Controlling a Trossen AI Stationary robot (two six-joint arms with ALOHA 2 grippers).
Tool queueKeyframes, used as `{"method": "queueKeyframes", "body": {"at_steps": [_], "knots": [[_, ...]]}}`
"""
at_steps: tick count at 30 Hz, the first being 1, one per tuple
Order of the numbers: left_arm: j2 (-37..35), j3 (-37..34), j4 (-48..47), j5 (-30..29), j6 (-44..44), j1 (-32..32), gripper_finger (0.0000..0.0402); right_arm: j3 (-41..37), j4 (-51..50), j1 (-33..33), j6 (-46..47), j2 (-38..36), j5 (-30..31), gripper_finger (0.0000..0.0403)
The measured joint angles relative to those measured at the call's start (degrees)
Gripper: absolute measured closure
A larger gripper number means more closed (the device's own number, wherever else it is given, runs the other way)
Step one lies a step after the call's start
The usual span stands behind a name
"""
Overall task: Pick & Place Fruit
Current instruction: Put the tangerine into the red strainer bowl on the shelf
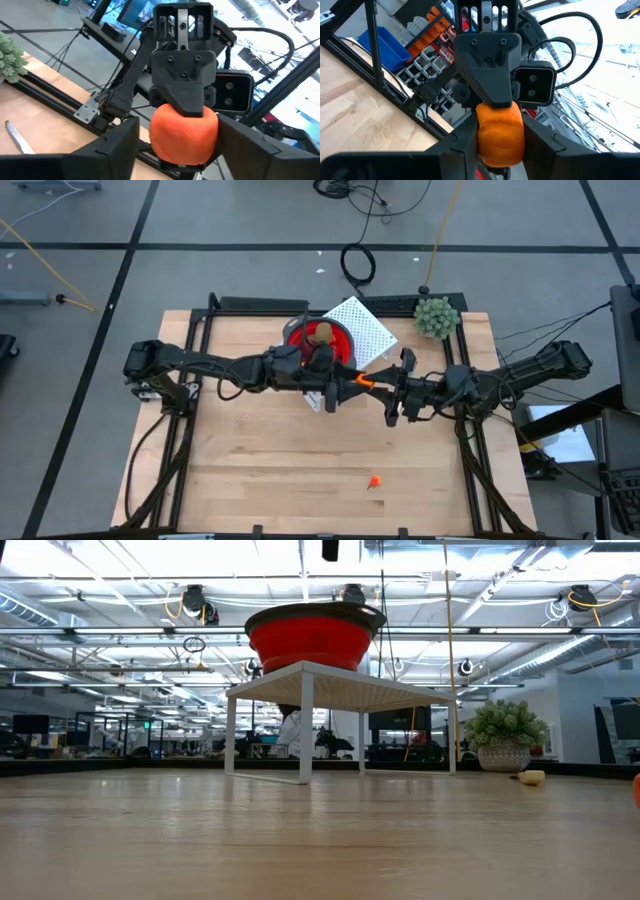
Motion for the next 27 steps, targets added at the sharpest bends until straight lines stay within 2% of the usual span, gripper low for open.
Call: {"method": "queueKeyframes", "body": {"at_steps": [11, 18, 27], "knots": [[0.0, 0.0, -0.3, 0.8, 0.5, 0.6, 0.0241, 0.0, -0.2, 0.0, 0.0, 0.0, 3.1, 0.0287], [-0.1, 0.0, -1.3, 0.6, 0.4, 1.6, 0.0251, 0.0, -0.7, 0.0, 2.6, 0.0, 3.6, 0.0239], [-0.1, 0.0, -5.4, 0.4, 0.4, 3.8, 0.0251, 0.0, -3.2, 2.1, 2.6, -2.5, 15.2, 0.0185]]}}
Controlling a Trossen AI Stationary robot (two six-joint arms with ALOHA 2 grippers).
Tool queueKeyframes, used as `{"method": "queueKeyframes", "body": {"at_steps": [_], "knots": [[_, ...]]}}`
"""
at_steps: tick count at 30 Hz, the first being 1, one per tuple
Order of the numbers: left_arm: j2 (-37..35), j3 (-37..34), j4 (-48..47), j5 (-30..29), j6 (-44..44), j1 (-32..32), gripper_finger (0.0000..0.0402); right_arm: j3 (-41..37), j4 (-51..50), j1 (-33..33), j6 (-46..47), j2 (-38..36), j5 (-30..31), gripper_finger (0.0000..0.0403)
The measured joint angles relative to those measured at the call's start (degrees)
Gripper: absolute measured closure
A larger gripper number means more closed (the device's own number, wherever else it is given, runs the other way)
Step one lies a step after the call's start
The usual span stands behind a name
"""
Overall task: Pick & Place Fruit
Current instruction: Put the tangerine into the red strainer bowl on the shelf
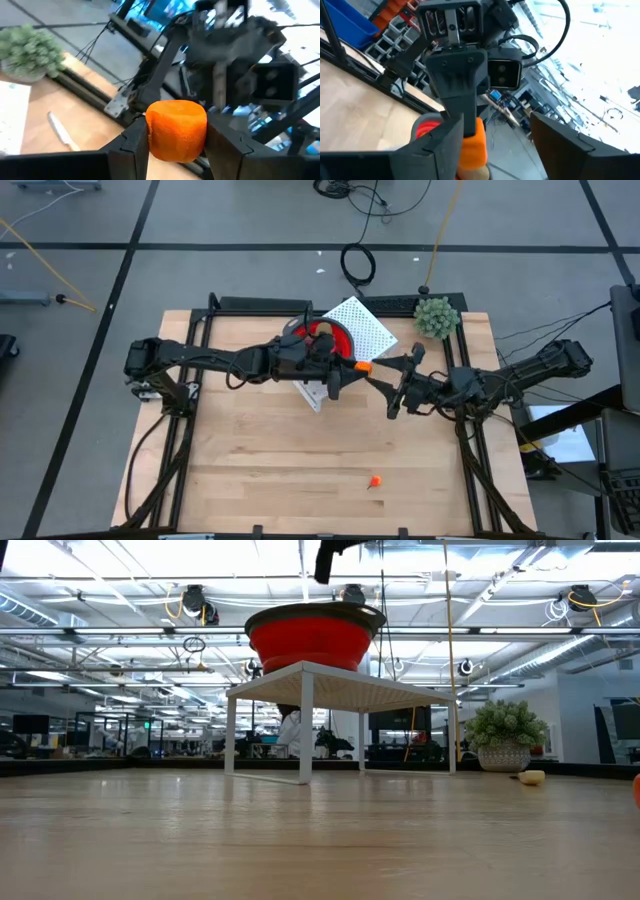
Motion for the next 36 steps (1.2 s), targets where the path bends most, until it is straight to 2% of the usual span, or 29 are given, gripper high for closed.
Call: {"method": "queueKeyframes", "body": {"at_steps": [6, 12, 16, 21, 27, 36], "knots": [[0.0, 0.0, -3.2, 0.2, 3.2, 2.3, 0.0252, 0.0, -6.0, 1.9, 3.3, -3.7, 4.5, 0.0175], [-0.2, 0.0, -7.2, -0.6, 10.5, 3.4, 0.0252, 0.0, -14.0, 2.9, 11.5, -8.2, 11.2, 0.0187], [-1.9, 0.0, -12.6, -4.3, 13.1, 3.3, 0.0252, 0.0, -19.2, 3.0, 17.3, -11.6, 12.1, 0.0202], [-4.7, 0.0, -21.0, -11.7, 14.9, 2.5, 0.0252, 0.0, -22.9, 3.0, 22.9, -14.8, 12.0, 0.0222], [-5.8, 0.0, -27.0, -17.2, 16.8, 1.2, 0.0252, 0.0, -29.0, 3.0, 28.8, -18.6, 11.9, 0.0264], [-6.1, 0.0, -35.3, -22.4, 15.5, 0.1, 0.0252, 0.0, -37.2, 3.0, 38.1, -22.7, 11.3, 0.0368]]}}
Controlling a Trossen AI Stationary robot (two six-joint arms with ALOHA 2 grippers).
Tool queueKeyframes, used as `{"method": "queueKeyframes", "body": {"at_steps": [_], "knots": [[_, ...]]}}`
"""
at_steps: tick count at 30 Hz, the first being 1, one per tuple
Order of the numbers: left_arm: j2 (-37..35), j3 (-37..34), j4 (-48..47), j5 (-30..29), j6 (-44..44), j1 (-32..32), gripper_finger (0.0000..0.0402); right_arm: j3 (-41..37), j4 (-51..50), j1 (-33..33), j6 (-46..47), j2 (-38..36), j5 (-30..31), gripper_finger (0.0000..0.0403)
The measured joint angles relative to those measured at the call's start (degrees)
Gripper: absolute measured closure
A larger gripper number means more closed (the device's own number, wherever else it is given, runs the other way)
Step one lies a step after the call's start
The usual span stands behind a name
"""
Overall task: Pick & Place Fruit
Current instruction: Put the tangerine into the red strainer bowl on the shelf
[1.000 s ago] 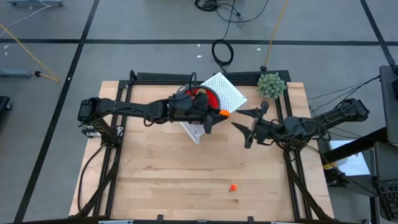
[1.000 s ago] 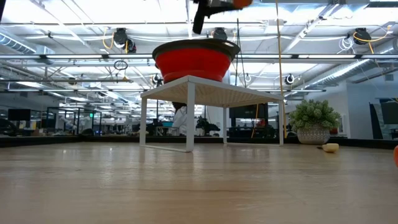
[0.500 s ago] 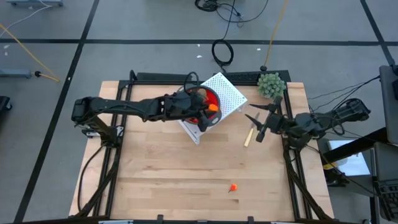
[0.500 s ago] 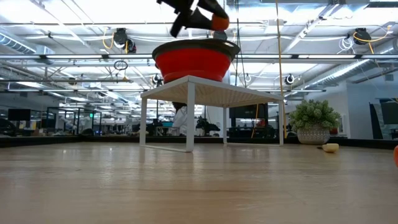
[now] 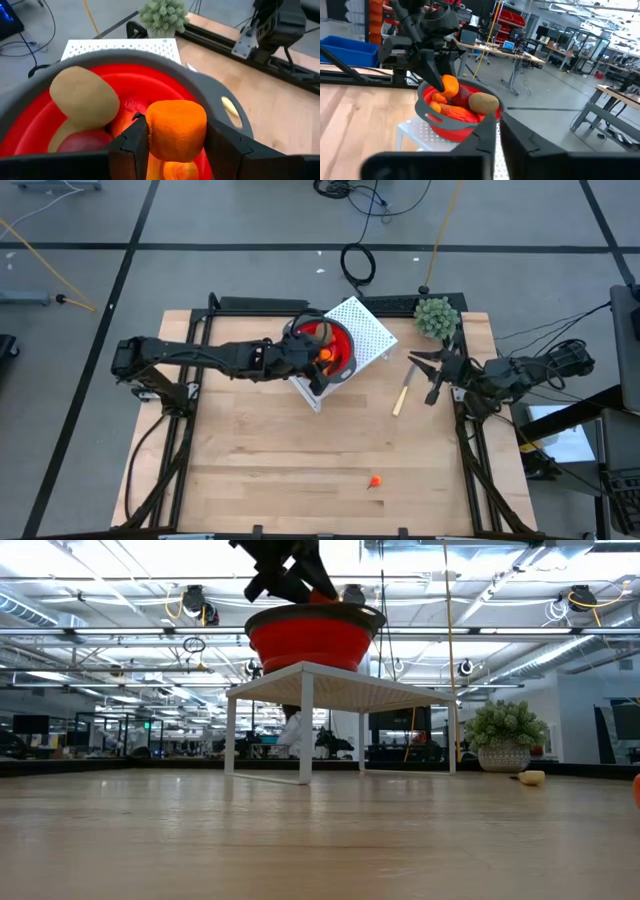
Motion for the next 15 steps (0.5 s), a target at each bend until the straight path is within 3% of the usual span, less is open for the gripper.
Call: {"method": "queueKeyframes", "body": {"at_steps": [3, 9, 15], "knots": [[-0.1, 0.0, -1.1, 0.0, -0.2, -0.1, 0.0252, 0.0, -0.6, 0.0, 0.3, -0.8, -2.1, 0.0397], [-2.2, 0.4, -5.9, -2.2, -0.5, -0.2, 0.0252, 0.0, -0.7, 0.0, 0.3, -1.1, -2.6, 0.0394], [-5.7, 3.3, -14.4, -12.3, -4.7, 0.1, 0.0252, 0.0, -0.9, 0.0, 0.4, -1.1, -2.6, 0.0399]]}}
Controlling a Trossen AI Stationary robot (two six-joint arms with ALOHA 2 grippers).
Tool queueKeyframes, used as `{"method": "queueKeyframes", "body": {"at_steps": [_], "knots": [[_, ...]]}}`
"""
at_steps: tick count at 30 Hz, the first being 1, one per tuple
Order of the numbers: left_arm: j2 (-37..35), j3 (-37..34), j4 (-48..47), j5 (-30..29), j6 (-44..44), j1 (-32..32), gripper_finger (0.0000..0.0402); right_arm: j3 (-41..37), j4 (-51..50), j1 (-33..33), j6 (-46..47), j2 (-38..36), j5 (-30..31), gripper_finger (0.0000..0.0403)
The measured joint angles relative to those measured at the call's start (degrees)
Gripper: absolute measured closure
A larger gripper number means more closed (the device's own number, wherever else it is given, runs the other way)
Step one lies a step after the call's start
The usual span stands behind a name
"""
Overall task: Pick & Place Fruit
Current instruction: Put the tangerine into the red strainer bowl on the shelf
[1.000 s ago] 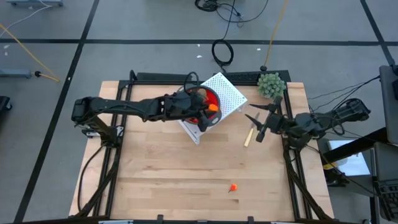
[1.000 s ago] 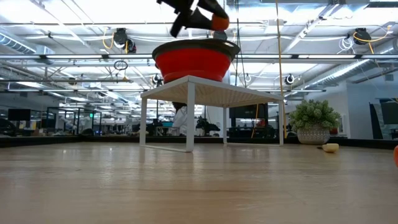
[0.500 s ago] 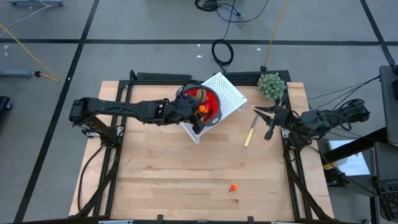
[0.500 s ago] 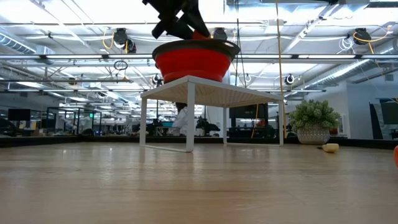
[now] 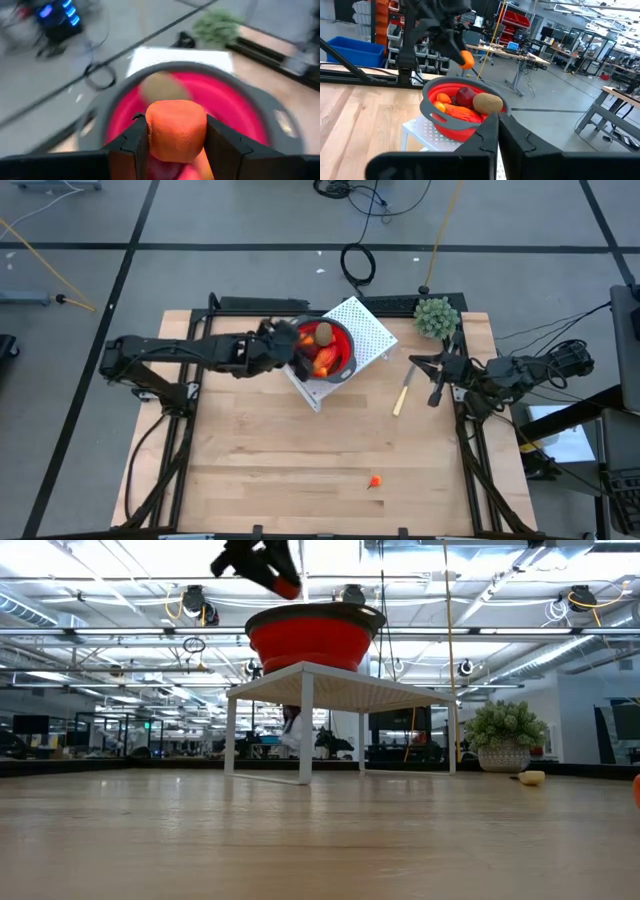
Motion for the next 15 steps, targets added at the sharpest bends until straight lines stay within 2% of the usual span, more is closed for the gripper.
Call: {"method": "queueKeyframes", "body": {"at_steps": [3, 8, 12, 15], "knots": [[-0.5, -0.1, -2.4, -0.5, -9.0, 1.4, 0.0252, 0.0, -0.5, 0.0, 0.1, -0.1, 0.0, 0.0401], [-0.3, 0.0, -4.6, 7.6, -19.2, 3.7, 0.0252, 0.0, -1.3, 0.0, 0.8, -0.1, 0.0, 0.0402], [0.6, -0.2, -7.6, 9.7, -21.3, 4.4, 0.0252, 0.0, -1.7, 0.0, 1.0, -0.1, 0.1, 0.0401], [0.6, -0.2, -9.1, 8.3, -16.5, 4.4, 0.0252, 0.0, -2.2, 0.0, 1.2, 0.0, 0.1, 0.0402]]}}
